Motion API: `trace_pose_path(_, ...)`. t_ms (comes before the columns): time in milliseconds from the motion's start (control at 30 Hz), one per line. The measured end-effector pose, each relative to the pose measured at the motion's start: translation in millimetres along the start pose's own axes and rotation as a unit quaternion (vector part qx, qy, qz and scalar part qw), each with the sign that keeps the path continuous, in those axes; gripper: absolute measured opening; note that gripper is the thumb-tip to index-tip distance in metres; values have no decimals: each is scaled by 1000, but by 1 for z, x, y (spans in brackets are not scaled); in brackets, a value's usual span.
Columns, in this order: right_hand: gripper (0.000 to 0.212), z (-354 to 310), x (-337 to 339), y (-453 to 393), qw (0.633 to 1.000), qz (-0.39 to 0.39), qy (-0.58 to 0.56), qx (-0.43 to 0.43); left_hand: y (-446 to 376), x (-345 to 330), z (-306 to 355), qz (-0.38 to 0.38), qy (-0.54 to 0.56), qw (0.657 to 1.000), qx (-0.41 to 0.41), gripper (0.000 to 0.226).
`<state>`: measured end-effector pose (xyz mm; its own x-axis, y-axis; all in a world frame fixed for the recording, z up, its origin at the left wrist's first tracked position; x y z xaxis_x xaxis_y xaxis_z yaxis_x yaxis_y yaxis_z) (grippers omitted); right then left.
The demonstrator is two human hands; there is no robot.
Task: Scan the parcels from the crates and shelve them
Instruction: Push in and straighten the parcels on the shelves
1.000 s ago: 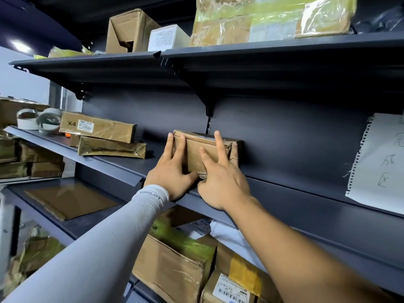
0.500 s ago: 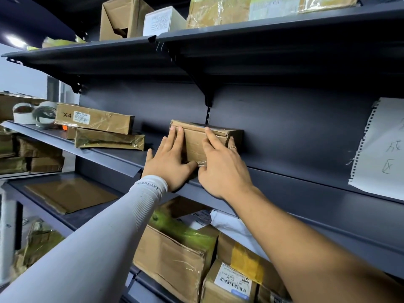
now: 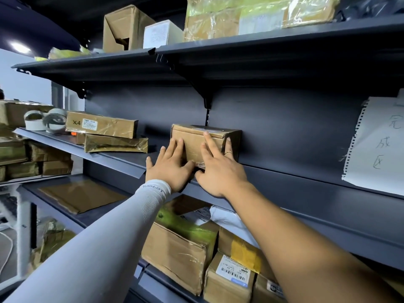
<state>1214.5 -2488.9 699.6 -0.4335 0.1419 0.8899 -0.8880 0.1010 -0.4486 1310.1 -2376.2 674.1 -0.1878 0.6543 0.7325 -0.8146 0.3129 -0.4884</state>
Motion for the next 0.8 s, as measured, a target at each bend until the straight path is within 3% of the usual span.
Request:
trace_pose_path(333, 71, -27, 16, 34, 999, 2, 42, 25, 93, 6, -22, -7, -99, 994, -39, 62)
trace_pose_path(600, 74, -77, -17, 104, 989, 35, 70, 129, 149, -12, -56, 4, -100, 993, -66, 73)
trace_pose_path(800, 67, -90, -38, 131, 989, 39, 51, 136, 163, -31, -68, -19, -103, 992, -71, 71)
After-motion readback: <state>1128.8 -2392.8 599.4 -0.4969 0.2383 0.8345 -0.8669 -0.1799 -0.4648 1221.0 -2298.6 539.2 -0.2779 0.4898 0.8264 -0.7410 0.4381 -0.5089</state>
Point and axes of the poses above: each hand's wrist, its own y-axis away from the middle knuckle, its own x-axis out of the back of the hand, z = x × y, the point moved 7 cm from there along -y, towards the middle knuckle, and after that the axes turned 4 degrees about x, right-handed, at the moved point
